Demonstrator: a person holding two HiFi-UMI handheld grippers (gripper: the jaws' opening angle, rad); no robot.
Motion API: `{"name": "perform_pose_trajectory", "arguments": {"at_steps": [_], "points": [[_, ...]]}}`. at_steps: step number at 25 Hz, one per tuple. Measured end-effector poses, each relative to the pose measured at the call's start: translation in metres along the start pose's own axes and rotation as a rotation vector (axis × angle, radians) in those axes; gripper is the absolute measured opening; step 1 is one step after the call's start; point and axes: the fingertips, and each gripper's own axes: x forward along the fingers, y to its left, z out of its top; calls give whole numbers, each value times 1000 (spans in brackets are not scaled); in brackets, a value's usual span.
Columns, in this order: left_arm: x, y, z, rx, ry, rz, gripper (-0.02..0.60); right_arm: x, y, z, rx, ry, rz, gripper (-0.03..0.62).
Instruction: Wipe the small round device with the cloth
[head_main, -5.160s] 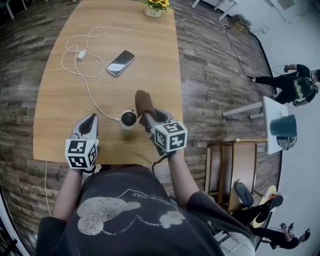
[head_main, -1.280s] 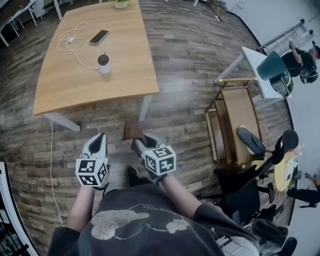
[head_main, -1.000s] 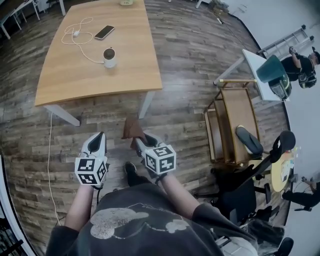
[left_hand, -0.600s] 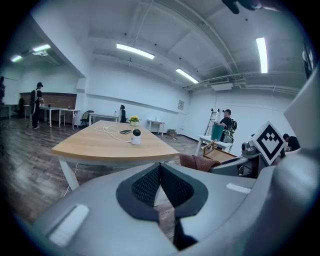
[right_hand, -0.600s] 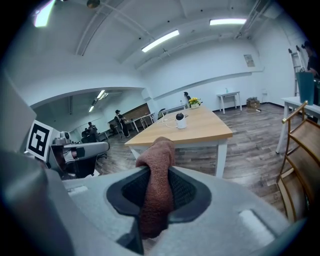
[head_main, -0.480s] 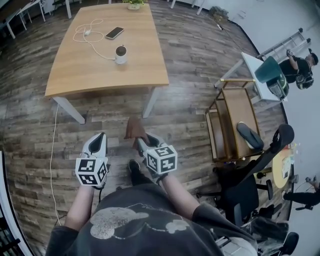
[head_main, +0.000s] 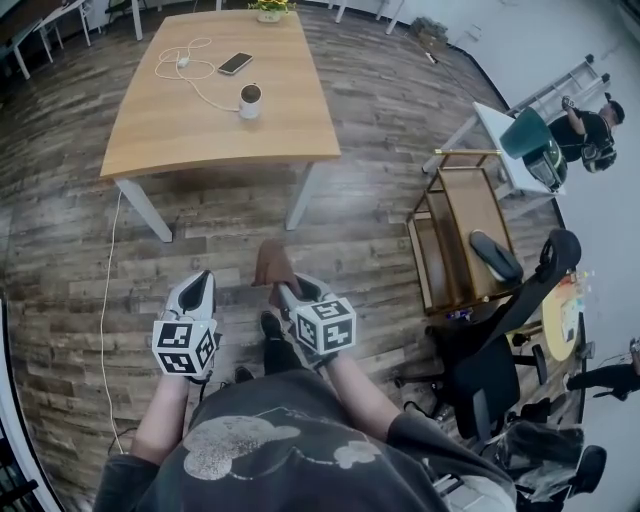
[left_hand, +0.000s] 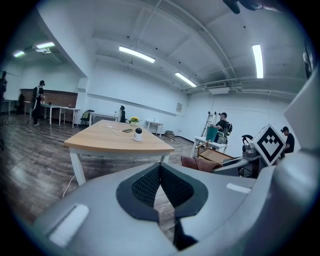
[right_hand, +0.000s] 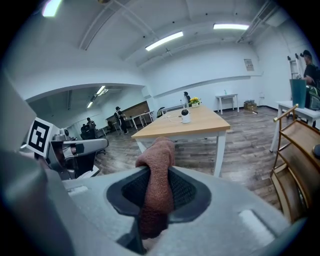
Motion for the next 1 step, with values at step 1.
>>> {"name": "perform_pose_trajectory", "arguments": {"at_steps": [1], "points": [[-6, 0, -1, 2, -2, -3, 20, -3, 4, -3, -4, 1, -2, 78]]}}
